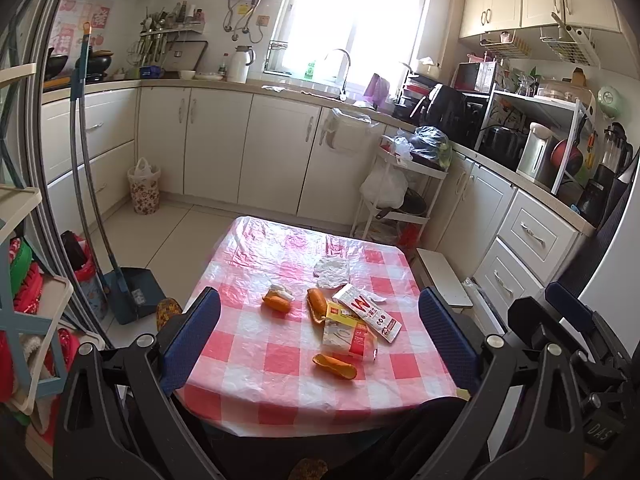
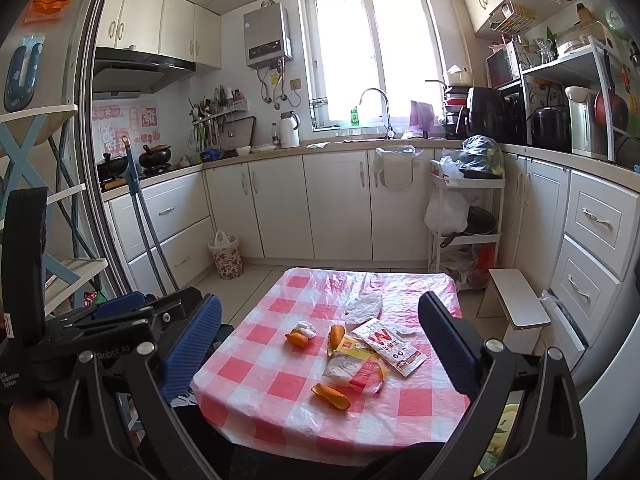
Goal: Collect trash
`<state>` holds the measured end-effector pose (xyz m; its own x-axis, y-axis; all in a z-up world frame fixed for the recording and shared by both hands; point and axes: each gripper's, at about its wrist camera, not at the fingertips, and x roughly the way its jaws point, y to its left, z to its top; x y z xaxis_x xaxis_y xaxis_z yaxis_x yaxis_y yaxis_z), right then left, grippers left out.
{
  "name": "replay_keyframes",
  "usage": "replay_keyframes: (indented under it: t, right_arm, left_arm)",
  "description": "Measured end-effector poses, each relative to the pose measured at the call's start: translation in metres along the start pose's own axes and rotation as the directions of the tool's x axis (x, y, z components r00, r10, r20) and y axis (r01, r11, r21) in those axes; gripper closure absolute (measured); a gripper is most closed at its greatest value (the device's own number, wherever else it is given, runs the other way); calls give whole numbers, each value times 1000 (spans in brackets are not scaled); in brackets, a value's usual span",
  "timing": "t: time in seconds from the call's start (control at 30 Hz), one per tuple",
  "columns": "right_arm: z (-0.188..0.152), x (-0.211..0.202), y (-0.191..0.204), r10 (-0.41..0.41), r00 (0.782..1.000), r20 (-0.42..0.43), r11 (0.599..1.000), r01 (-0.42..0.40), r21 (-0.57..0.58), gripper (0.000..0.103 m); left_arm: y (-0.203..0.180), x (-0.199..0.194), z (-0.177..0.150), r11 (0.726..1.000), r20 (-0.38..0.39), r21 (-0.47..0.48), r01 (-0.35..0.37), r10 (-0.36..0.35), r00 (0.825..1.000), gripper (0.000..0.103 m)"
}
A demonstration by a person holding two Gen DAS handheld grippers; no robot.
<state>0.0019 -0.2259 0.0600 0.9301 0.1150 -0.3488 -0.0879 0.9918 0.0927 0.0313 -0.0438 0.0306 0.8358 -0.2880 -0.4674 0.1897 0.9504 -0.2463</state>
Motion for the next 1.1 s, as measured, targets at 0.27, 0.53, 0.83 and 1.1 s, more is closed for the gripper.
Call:
replay_keyframes:
  t: [0.27,0.53,0.83,1.1]
  right_arm:
    - [1,-1,2,6,1000,0,1000,-6,-2,8]
    - [1,-1,2,6,1000,0,1000,-6,-2,8]
    - [1,-2,3,8,1000,-3,1000,-8,6,8]
    - [1,-2,3,9,1000,-2,1000,-9,6,8]
  left_arm:
    - [0,-1,1,1000,-1,-4,2,-2,1000,7]
    - [0,-1,1,1000,-1,-3,3,-3,1000,7]
    - [-1,-2,-1,1000,-2,-4,4,-4,1000,7]
    - [-2,-3,-1,1000,-2,-4,4,-4,1000,7]
